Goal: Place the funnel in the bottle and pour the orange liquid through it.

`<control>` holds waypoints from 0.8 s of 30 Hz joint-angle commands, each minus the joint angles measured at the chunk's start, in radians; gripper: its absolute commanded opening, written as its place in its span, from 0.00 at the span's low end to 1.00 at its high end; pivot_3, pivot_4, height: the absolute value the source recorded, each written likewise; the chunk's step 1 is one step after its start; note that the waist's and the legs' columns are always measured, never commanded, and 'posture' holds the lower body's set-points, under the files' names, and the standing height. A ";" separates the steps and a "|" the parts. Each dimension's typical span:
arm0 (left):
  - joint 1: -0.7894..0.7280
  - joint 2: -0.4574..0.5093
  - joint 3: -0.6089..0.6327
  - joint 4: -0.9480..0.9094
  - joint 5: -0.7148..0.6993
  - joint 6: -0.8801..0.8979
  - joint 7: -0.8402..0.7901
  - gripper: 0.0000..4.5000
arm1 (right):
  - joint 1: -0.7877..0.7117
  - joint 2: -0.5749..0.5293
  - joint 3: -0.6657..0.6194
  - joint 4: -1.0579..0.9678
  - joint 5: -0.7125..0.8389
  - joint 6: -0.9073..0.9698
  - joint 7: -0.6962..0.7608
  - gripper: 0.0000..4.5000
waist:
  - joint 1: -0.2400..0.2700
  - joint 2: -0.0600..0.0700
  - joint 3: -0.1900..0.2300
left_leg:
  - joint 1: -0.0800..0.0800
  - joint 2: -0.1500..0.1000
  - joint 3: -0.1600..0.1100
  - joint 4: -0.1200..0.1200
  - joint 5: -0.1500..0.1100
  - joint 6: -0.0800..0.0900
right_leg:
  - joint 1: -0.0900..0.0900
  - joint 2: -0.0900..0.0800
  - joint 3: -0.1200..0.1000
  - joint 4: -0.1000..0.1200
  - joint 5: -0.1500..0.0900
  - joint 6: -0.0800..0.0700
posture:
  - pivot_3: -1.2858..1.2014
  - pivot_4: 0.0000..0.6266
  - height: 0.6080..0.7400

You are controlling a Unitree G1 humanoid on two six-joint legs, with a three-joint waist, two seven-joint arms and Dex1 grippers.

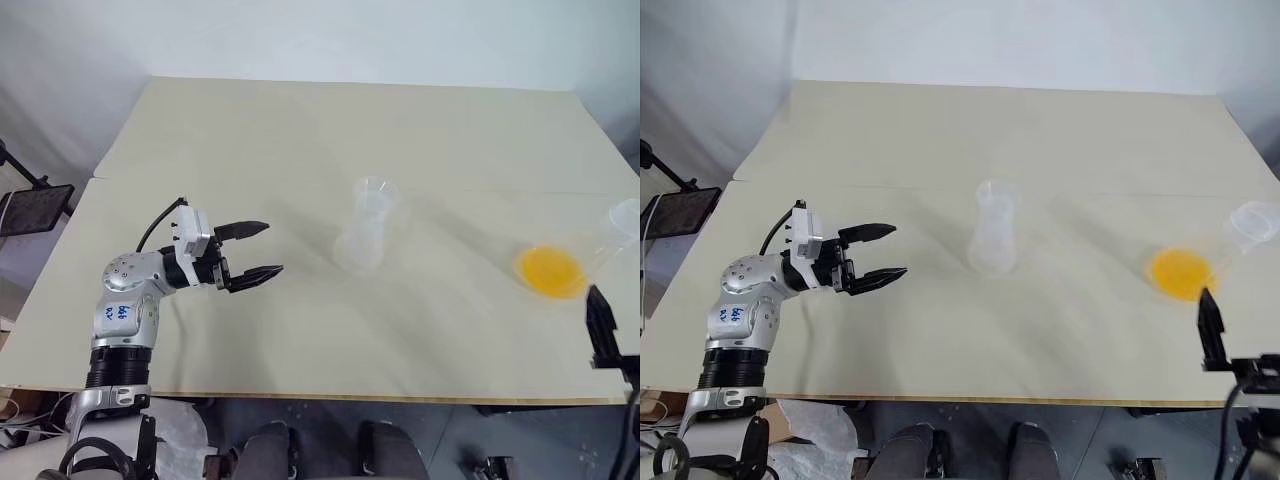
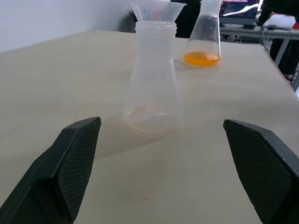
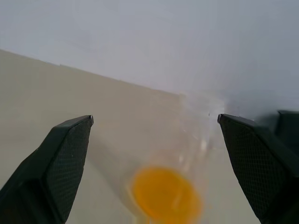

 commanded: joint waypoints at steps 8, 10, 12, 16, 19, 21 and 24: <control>0.037 0.004 -0.019 -0.141 -0.091 0.090 0.056 0.99 | -0.076 -0.087 0.019 0.038 0.061 0.123 -0.042 1.00 | -0.020 0.004 -0.002 | 0.002 0.001 0.003 -0.002 0.000 0.000 | -0.001 0.000 0.003 0.000 0.000 0.000 | 0.52 0.24 1.00; 0.040 0.004 -0.017 -0.155 -0.097 0.095 0.069 0.99 | -0.129 -0.131 0.021 0.066 0.070 0.184 -0.066 1.00 | -0.023 0.004 -0.002 | 0.002 0.001 0.003 -0.002 0.000 0.000 | -0.001 0.000 0.003 0.000 0.000 0.000 | 0.52 0.24 1.00; 0.043 0.006 -0.015 -0.164 -0.103 0.098 0.079 0.99 | -0.176 -0.166 0.024 0.089 0.070 0.233 -0.087 1.00 | -0.022 0.004 -0.002 | 0.002 0.001 0.003 -0.002 0.000 0.000 | -0.001 0.000 0.003 0.000 0.000 0.000 | 0.52 0.24 1.00; 0.079 0.005 -0.013 -0.195 -0.109 0.082 0.088 0.99 | -0.280 -0.229 0.031 0.215 0.013 0.276 -0.110 1.00 | -0.022 0.004 -0.003 | 0.002 0.001 0.003 -0.002 0.000 0.000 | -0.001 0.000 0.003 0.000 0.000 0.000 | 0.52 0.24 1.00; 0.081 -0.001 -0.013 -0.199 -0.113 0.075 0.102 0.99 | -0.364 -0.253 0.038 0.289 -0.012 0.266 -0.117 1.00 | -0.022 0.004 -0.003 | 0.002 0.001 0.003 -0.002 0.000 0.000 | -0.001 0.000 0.003 0.000 0.000 0.000 | 0.52 0.24 1.00; 0.079 -0.017 -0.010 -0.219 -0.151 0.112 0.118 0.99 | -0.443 -0.277 0.060 0.361 -0.039 0.258 -0.111 1.00 | -0.024 0.005 -0.003 | 0.002 0.001 0.004 -0.002 0.000 0.000 | -0.001 0.000 0.003 0.000 0.000 0.000 | 0.52 0.24 1.00; 0.094 -0.010 -0.019 -0.254 -0.178 0.138 0.109 0.99 | -0.531 -0.300 0.088 0.435 -0.048 0.255 -0.076 1.00 | -0.026 0.005 -0.003 | 0.002 0.001 0.005 -0.002 0.000 0.000 | -0.001 0.000 0.004 0.000 0.000 0.000 | 0.52 0.24 1.00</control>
